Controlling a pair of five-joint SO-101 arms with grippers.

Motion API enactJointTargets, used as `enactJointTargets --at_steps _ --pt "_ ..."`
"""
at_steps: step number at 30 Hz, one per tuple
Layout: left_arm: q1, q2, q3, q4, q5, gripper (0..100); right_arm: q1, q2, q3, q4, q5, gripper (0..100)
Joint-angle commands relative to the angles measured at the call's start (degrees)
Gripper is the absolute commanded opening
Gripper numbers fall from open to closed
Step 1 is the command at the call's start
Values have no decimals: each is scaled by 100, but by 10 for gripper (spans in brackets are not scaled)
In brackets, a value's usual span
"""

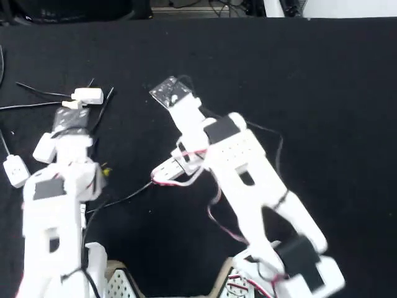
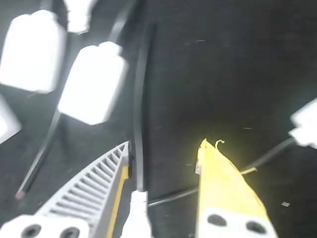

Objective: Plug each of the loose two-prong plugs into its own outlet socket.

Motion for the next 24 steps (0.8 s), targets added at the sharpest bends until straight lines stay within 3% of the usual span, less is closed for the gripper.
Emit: enactJointTargets --at_steps 1,13,24 --pt "-505 -1319 1147 -378 -132 223 -308 1121 -1525 870 26 10" --pt "-479 -2769 2141 114 53 223 -281 3996 -4743 2664 0 10" --pt "-497 -2980 2193 141 62 223 -273 4479 -4919 2673 -193 10"
